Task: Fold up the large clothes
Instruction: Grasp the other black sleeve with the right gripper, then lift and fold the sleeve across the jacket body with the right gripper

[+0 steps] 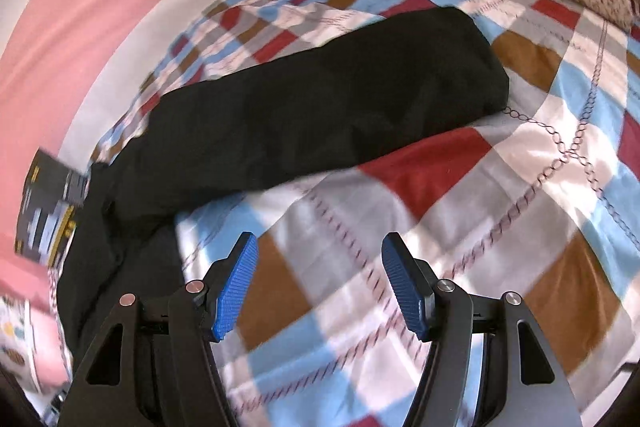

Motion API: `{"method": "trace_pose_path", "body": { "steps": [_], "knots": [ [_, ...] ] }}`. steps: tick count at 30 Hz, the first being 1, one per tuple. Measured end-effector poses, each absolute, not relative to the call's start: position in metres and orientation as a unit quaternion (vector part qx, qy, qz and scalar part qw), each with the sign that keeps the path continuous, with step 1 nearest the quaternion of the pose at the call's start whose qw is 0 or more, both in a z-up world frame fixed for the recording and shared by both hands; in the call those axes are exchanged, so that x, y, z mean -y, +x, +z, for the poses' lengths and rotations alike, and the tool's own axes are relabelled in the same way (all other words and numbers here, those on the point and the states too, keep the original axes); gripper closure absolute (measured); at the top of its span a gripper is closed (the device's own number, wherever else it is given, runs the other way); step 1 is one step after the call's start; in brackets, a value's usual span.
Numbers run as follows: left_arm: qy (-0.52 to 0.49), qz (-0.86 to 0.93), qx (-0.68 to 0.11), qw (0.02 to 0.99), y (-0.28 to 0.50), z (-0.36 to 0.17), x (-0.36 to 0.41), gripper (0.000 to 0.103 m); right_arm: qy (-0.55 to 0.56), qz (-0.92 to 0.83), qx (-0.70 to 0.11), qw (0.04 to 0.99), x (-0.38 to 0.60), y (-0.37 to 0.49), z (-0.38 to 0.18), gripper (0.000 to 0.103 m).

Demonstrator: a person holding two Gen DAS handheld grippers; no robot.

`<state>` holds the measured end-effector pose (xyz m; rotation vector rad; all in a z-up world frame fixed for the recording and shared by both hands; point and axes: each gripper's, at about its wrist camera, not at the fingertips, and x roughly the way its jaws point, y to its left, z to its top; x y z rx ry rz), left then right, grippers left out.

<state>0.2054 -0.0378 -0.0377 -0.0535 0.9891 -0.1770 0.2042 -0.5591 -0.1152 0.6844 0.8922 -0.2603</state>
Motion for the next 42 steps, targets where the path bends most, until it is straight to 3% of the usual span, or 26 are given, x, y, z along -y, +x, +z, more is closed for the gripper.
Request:
{"method": "trace_pose_path", "body": {
  "steps": [6,18,20,21,22,24,34,42],
  "knots": [
    [-0.022,-0.079,-0.488,0.869,0.213,-0.054,0.039,0.061,0.377,-0.141,-0.408,0.819,0.595,0.223,-0.141,0.038],
    [-0.022,-0.082,-0.502,0.861,0.221,-0.069,0.039,0.061,0.407,-0.179,-0.375,0.813,0.630,0.251,-0.141,0.039],
    [-0.024,-0.080,-0.501,0.862,0.222,-0.069,0.036,0.061,0.405,-0.192,-0.378,0.810,0.632,0.254,-0.137,0.058],
    [-0.026,-0.079,-0.500,0.862,0.222,-0.068,0.034,0.061,0.400,-0.193,-0.376,0.813,0.632,0.254,-0.131,0.076],
    [-0.028,-0.077,-0.499,0.863,0.222,-0.067,0.032,0.061,0.396,-0.190,-0.371,0.818,0.631,0.256,-0.124,0.083],
    [-0.030,-0.072,-0.496,0.865,0.225,-0.066,0.028,0.061,0.383,-0.185,-0.362,0.829,0.628,0.257,-0.108,0.088],
    [-0.069,-0.030,-0.465,0.882,0.244,-0.050,-0.018,0.061,0.294,-0.080,-0.281,0.910,0.555,0.269,0.035,0.091],
    [-0.101,-0.021,-0.460,0.882,0.229,-0.052,-0.045,0.061,0.231,0.039,-0.248,0.940,0.451,0.298,0.113,0.091]
  ]
}}
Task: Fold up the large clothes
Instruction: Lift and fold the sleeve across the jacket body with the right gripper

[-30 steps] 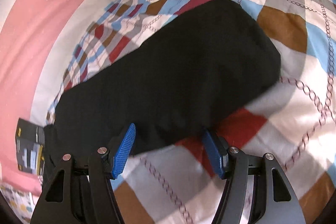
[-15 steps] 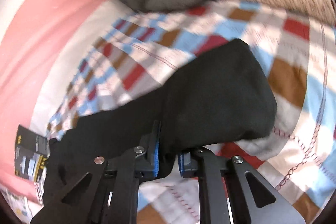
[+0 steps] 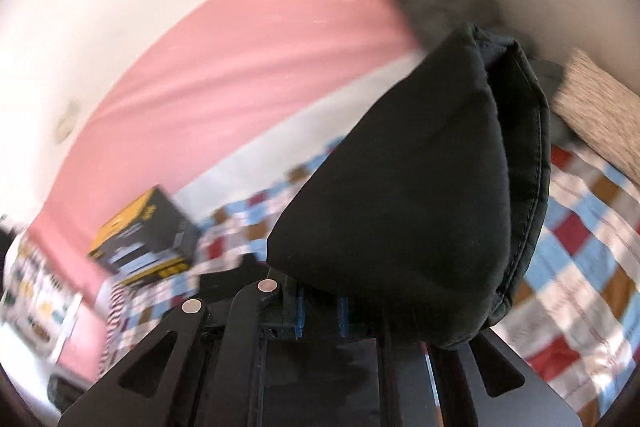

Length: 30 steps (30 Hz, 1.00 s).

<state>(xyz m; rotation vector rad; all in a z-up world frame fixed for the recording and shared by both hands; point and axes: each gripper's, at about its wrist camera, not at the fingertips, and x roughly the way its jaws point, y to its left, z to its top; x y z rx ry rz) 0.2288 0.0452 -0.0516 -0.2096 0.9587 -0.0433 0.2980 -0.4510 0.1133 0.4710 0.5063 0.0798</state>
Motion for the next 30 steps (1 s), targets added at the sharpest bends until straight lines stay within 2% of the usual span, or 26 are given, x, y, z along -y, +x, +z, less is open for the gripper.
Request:
{"method": "trace_pose_path", "body": {
  "steps": [5,9,18,22,26,27,29,30],
  "knots": [
    [-0.121,-0.016,-0.456,0.882,0.221,-0.053,-0.061,0.061,0.176,0.108,-0.257,0.944,0.367,0.318,0.132,0.091],
    [-0.137,-0.011,-0.451,0.882,0.217,-0.056,-0.075,0.061,0.128,0.153,-0.289,0.936,0.294,0.339,0.118,0.091],
    [-0.165,0.009,-0.453,0.876,0.205,-0.069,-0.108,0.061,0.074,0.229,-0.426,0.872,0.165,0.384,-0.001,0.090],
    [-0.171,0.011,-0.450,0.876,0.202,-0.070,-0.115,0.061,0.041,0.234,-0.473,0.848,0.142,0.382,-0.045,0.082],
    [-0.166,0.008,-0.447,0.879,0.206,-0.066,-0.114,0.061,0.035,0.234,-0.490,0.839,0.147,0.370,-0.063,0.080],
    [-0.165,0.006,-0.446,0.880,0.208,-0.064,-0.113,0.060,0.044,0.242,-0.487,0.838,0.150,0.367,-0.060,0.077],
    [-0.164,0.002,-0.444,0.881,0.214,-0.061,-0.111,0.055,0.070,0.269,-0.481,0.832,0.159,0.363,-0.053,0.058],
    [-0.164,0.000,-0.442,0.882,0.218,-0.058,-0.109,0.053,0.082,0.285,-0.478,0.827,0.159,0.360,-0.051,0.042]
  ]
}}
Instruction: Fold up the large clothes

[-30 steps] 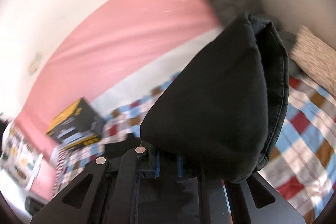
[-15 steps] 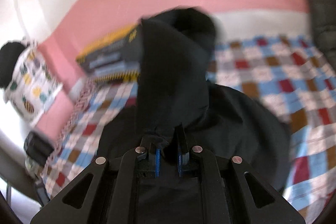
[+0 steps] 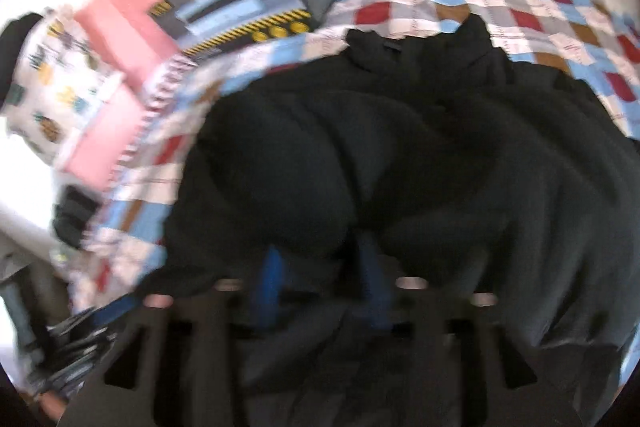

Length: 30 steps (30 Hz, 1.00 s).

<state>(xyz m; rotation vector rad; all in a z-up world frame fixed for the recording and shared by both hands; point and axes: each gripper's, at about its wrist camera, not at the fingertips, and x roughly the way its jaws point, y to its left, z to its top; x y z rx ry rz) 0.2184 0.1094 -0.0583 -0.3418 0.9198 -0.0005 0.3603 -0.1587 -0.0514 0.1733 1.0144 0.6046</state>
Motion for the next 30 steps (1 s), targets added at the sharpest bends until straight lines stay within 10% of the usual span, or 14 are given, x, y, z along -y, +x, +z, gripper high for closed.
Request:
{"method": "trace_pose_path", "body": {
  "steps": [11,14,18,30],
  "knots": [
    [-0.148,-0.072,-0.429,0.888,0.308,-0.031,-0.061,0.042,0.165,0.199,-0.421,0.869,0.282,0.333,-0.038,0.038],
    [-0.149,-0.086,-0.441,0.881,0.341,-0.039,-0.046,0.044,0.189,0.149,-0.419,0.875,0.321,0.334,-0.046,0.053],
    [-0.159,-0.085,-0.457,0.871,0.369,-0.057,-0.037,0.097,0.202,0.098,-0.411,0.883,0.357,0.339,-0.052,0.069],
    [-0.100,-0.013,-0.473,0.875,0.366,-0.088,-0.052,0.103,0.133,0.099,-0.474,0.865,0.329,0.371,-0.104,0.074]
  ]
}}
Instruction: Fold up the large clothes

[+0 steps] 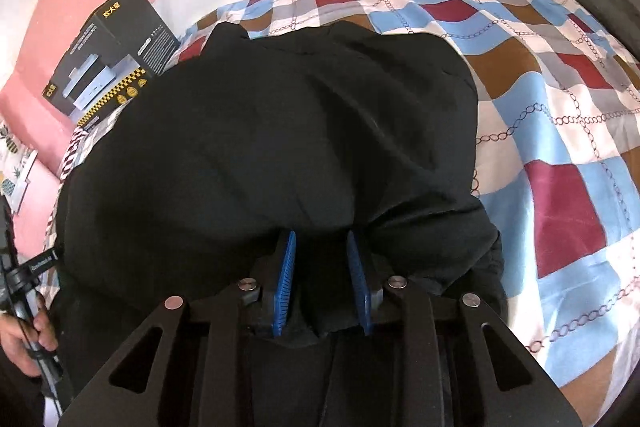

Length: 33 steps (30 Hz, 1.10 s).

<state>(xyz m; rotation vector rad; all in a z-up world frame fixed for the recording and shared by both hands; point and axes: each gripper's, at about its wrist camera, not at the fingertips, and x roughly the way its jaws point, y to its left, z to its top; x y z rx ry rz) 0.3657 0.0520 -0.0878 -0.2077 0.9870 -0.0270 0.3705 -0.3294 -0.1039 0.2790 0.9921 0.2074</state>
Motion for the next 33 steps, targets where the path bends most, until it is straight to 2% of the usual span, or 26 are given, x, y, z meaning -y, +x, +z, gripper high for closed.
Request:
{"method": "trace_pose_path", "body": {
  "steps": [6,10,15,17,23,30,33],
  "knots": [
    [-0.102,-0.006,-0.406,0.908,0.352,-0.036,-0.060,0.103,0.140,0.093,-0.414,0.895,0.354,0.365,-0.059,0.074],
    [-0.077,-0.047,-0.387,0.918,0.368,-0.017,-0.031,0.102,0.142,0.076,-0.415,0.896,0.357,0.390,-0.059,0.074],
    [-0.027,-0.062,-0.449,0.891,0.403,-0.070,0.002,0.101,0.105,0.082,-0.449,0.884,0.330,0.429,-0.079,0.074],
    [-0.024,-0.059,-0.443,0.894,0.405,-0.084,0.003,0.101,0.089,0.082,-0.466,0.876,0.321,0.436,-0.092,0.074],
    [0.012,-0.042,-0.432,0.901,0.405,-0.088,0.009,0.101,0.045,0.074,-0.479,0.874,0.309,0.444,-0.105,0.075],
    [-0.013,-0.038,-0.433,0.900,0.383,-0.070,-0.005,0.101,0.076,0.097,-0.425,0.897,0.313,0.384,-0.057,0.075],
    [-0.006,-0.033,-0.442,0.896,0.373,-0.079,-0.005,0.101,0.041,0.109,-0.460,0.881,0.298,0.371,-0.080,0.075]
  ]
}}
